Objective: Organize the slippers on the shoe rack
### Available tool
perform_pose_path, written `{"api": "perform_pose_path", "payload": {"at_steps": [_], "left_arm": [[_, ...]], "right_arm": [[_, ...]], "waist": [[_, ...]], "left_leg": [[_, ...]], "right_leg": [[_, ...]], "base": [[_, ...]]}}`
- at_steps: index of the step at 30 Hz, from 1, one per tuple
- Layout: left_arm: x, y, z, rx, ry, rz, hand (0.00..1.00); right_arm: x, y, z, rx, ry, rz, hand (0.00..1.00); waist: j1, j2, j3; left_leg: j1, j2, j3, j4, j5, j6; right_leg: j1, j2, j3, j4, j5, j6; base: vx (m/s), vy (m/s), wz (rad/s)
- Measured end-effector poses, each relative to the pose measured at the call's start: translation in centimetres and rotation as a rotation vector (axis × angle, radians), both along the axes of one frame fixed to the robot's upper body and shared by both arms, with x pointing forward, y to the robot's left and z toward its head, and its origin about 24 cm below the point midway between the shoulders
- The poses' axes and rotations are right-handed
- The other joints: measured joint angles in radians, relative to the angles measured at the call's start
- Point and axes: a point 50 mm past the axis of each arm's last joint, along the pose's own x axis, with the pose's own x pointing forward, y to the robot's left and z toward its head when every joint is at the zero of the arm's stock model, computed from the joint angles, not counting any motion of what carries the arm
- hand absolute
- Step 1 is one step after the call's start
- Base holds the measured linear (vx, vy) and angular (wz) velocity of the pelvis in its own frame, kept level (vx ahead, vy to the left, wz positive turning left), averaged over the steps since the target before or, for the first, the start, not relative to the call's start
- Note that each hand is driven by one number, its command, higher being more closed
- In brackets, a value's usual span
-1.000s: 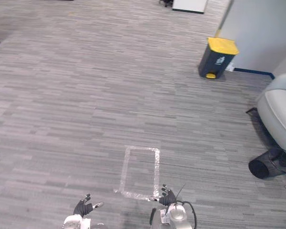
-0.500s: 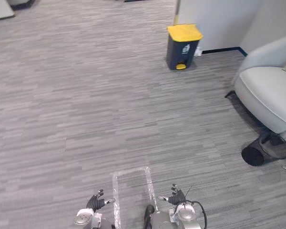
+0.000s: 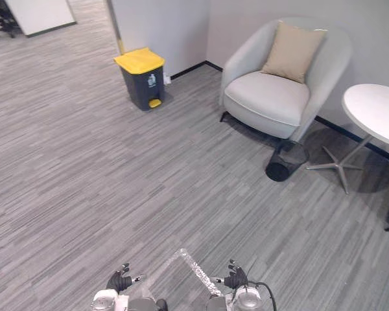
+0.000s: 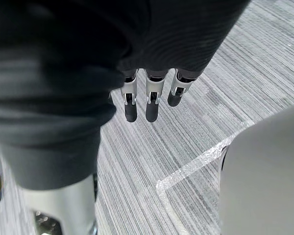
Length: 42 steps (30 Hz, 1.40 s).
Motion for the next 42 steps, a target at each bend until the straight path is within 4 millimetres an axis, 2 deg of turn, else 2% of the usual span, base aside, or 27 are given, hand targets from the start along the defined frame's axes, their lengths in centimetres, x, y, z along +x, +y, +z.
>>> {"api": "perform_pose_path", "payload": {"at_steps": [1, 2, 4, 5, 6, 7, 8, 9, 11, 12, 13, 14, 15, 17, 21, 22, 23, 24, 25, 26, 28, 32, 38, 42], "left_arm": [[0.2, -0.1, 0.1, -0.001, -0.005, -0.002, 0.00], [0.1, -0.1, 0.0, -0.002, 0.000, 0.000, 0.00], [0.0, -0.2, -0.1, -0.004, 0.007, -0.005, 0.00], [0.1, -0.5, -0.1, -0.001, 0.009, -0.031, 0.00], [0.1, -0.5, -0.1, -0.002, 0.015, -0.035, 0.00], [0.1, -0.5, -0.1, -0.002, 0.015, -0.036, 0.00], [0.1, -0.9, -0.2, -0.010, 0.019, -0.039, 0.00], [0.1, -0.9, -0.2, -0.011, 0.020, -0.039, 0.00], [0.3, -1.4, -0.2, -0.024, 0.025, -0.048, 0.00], [0.5, -1.5, -0.2, -0.025, 0.020, -0.052, 0.00], [0.6, -1.5, -0.2, -0.026, 0.018, -0.052, 0.00], [0.9, -1.6, 0.0, -0.028, 0.007, -0.054, 0.00], [1.1, -1.4, 0.1, -0.027, -0.004, -0.051, 0.00], [1.0, -1.7, 0.1, -0.038, -0.009, -0.043, 0.00], [1.0, -1.7, 0.1, -0.040, -0.010, -0.040, 0.00], [1.0, -1.7, 0.1, -0.040, -0.010, -0.039, 0.00], [0.8, -1.8, 0.1, -0.042, -0.005, -0.039, 0.00], [0.8, -1.8, 0.1, -0.042, -0.005, -0.039, 0.00], [0.7, -1.7, 0.0, -0.036, 0.000, -0.036, 0.00], [0.7, -1.6, 0.0, -0.032, 0.005, -0.039, 0.00], [0.9, -1.6, 0.0, -0.030, 0.001, -0.044, 0.00], [0.8, -1.8, 0.0, -0.030, 0.006, -0.052, 0.00], [0.4, -1.6, -0.3, -0.018, 0.027, -0.060, 0.00], [0.2, -1.3, -0.4, -0.013, 0.039, -0.050, 0.00]], "right_arm": [[0.2, 0.0, 0.1, 0.000, -0.004, 0.002, 0.00], [0.7, -0.1, 0.2, -0.005, -0.013, 0.007, 0.00], [1.3, -0.1, 0.3, -0.008, -0.017, 0.014, 0.00], [1.3, -0.1, 0.4, -0.007, -0.019, 0.013, 0.00], [1.3, -0.2, 0.4, -0.011, -0.021, 0.011, 0.00], [1.4, -0.2, 0.4, -0.012, -0.021, 0.010, 0.00], [1.4, -0.5, 0.4, -0.016, -0.024, 0.006, 0.00], [1.4, -0.5, 0.4, -0.017, -0.024, 0.006, 0.00], [1.0, -1.2, 0.3, -0.031, -0.013, -0.007, 0.00], [0.8, -1.7, 0.3, -0.040, -0.009, -0.014, 0.00], [0.8, -1.7, 0.3, -0.040, -0.009, -0.014, 0.00], [0.6, -1.7, 0.2, -0.037, -0.001, -0.020, 0.00], [0.4, -1.7, 0.1, -0.037, 0.005, -0.021, 0.00], [0.3, -2.0, 0.1, -0.041, 0.010, -0.031, 0.00], [0.3, -2.3, 0.2, -0.038, 0.005, -0.061, 0.00], [0.1, -2.4, 0.1, -0.036, 0.007, -0.070, 0.00], [0.0, -2.6, 0.1, -0.039, 0.005, -0.074, 0.00], [0.0, -2.6, 0.1, -0.040, 0.006, -0.075, 0.00], [0.0, -2.3, 0.1, -0.034, 0.005, -0.078, 0.00], [-0.4, -2.2, -0.1, -0.028, 0.013, -0.084, 0.00], [-0.8, -2.0, -0.2, -0.021, 0.021, -0.095, 0.00], [-1.5, -2.2, -0.6, -0.016, 0.051, -0.127, 0.00], [-2.0, -2.4, -0.9, 0.005, 0.070, -0.181, 0.00], [-2.3, -2.1, -1.1, 0.020, 0.087, -0.196, 0.00]], "waist": [[0.001, 0.004, 0.004], [0.002, 0.018, 0.012], [-0.001, 0.025, 0.017], [-0.005, 0.022, 0.018], [-0.006, 0.021, 0.019], [-0.007, 0.022, 0.019], [-0.008, 0.032, 0.021], [-0.008, 0.032, 0.021], [-0.014, 0.046, 0.020], [-0.014, 0.047, 0.024], [-0.014, 0.048, 0.025], [-0.008, 0.047, 0.030], [0.005, 0.057, 0.037], [0.011, 0.073, 0.042], [0.011, 0.077, 0.046], [0.011, 0.077, 0.045], [0.014, 0.088, 0.039], [0.014, 0.089, 0.039], [0.008, 0.077, 0.030], [0.006, 0.060, 0.023], [0.007, 0.045, 0.012], [0.005, 0.047, 0.003], [0.004, 0.044, -0.004], [0.004, 0.030, -0.015]], "left_leg": [[0.009, 0.006, 0.028, -0.003, -0.001, 0.003], [0.027, 0.022, 0.065, -0.019, -0.006, 0.015], [0.049, 0.032, 0.117, -0.042, -0.007, 0.020], [0.077, 0.027, 0.166, -0.064, -0.007, 0.020], [0.095, 0.027, 0.182, -0.072, -0.007, 0.020], [0.101, 0.027, 0.187, -0.076, -0.007, 0.020], [0.125, 0.030, 0.191, -0.094, -0.007, 0.018], [0.128, 0.030, 0.191, -0.096, -0.007, 0.018], [0.123, 0.046, 0.193, -0.075, -0.006, 0.013], [0.091, 0.080, 0.193, 0.009, -0.018, -0.007], [0.082, 0.090, 0.193, 0.034, -0.022, -0.012], [0.028, 0.142, 0.192, 0.184, -0.027, -0.019], [-0.023, 0.193, 0.188, 0.337, -0.032, -0.021], [-0.052, 0.210, 0.134, 0.412, -0.056, -0.030], [-0.083, 0.136, -0.028, 0.291, -0.073, -0.039], [-0.081, 0.109, -0.103, 0.187, -0.068, -0.042], [-0.066, 0.101, -0.161, 0.058, 0.002, -0.044], [-0.064, 0.101, -0.159, 0.056, 0.000, -0.041], [-0.040, 0.087, -0.135, 0.021, 0.004, -0.028], [-0.026, 0.071, -0.122, -0.007, 0.011, -0.017], [-0.007, 0.052, -0.111, -0.040, 0.024, -0.003], [0.056, 0.019, -0.113, -0.101, 0.032, 0.006], [0.093, 0.012, -0.115, -0.121, 0.032, 0.006], [0.094, 0.007, -0.136, -0.121, 0.034, 0.010]], "right_leg": [[-0.025, 0.002, -0.020, 0.015, 0.008, 0.012], [-0.050, -0.003, -0.105, 0.035, 0.020, 0.022], [-0.074, -0.032, -0.289, 0.067, 0.015, 0.007], [-0.098, -0.122, -0.612, 0.117, -0.010, -0.063], [-0.099, -0.149, -0.702, 0.140, -0.009, -0.081], [-0.102, -0.153, -0.727, 0.148, -0.008, -0.083], [-0.100, -0.151, -0.756, 0.169, -0.015, -0.102], [-0.100, -0.148, -0.752, 0.169, -0.018, -0.107], [-0.092, -0.110, -0.725, 0.126, -0.017, -0.118], [-0.074, -0.080, -0.712, 0.077, -0.006, -0.122], [-0.068, -0.073, -0.710, 0.065, -0.005, -0.118], [-0.036, -0.035, -0.689, 0.001, 0.019, -0.116], [-0.001, 0.009, -0.649, -0.056, 0.035, -0.126], [0.018, 0.043, -0.586, -0.079, 0.042, -0.129], [0.015, 0.047, -0.471, -0.078, 0.050, -0.119], [0.013, 0.047, -0.435, -0.078, 0.055, -0.111], [0.010, 0.056, -0.404, -0.078, 0.066, -0.092], [0.011, 0.055, -0.402, -0.078, 0.067, -0.091], [0.029, 0.046, -0.381, -0.108, 0.088, -0.066], [0.041, 0.033, -0.373, -0.138, 0.107, -0.062], [0.041, 0.017, -0.370, -0.149, 0.118, -0.062], [0.090, -0.003, -0.372, -0.184, 0.112, -0.049], [0.137, -0.007, -0.378, -0.219, 0.106, -0.040], [0.158, -0.006, -0.397, -0.242, 0.106, -0.040]], "base": [[0.05, -0.007, -0.98], [0.04, -0.025, -1.16], [0.00, -0.039, -0.83], [0.00, -0.049, -0.72], [0.02, -0.055, -0.66], [0.08, -0.077, -0.64], [0.06, -0.064, -0.49], [0.06, -0.105, -0.57], [0.00, -0.113, -0.35], [-0.02, -0.088, -0.27], [-0.02, -0.134, -0.43], [0.00, -0.117, -0.67], [0.00, -0.124, -0.79], [0.02, 0.010, -1.06], [0.02, 0.072, -0.97], [0.03, 0.151, -1.01], [0.03, 0.136, -0.93], [0.09, 0.187, -0.66], [0.14, 0.159, -0.26], [0.17, 0.186, -0.25], [0.17, 0.125, -0.05], [0.17, 0.094, 0.04], [0.12, 0.044, 0.01], [0.04, 0.006, 0.10]]}}
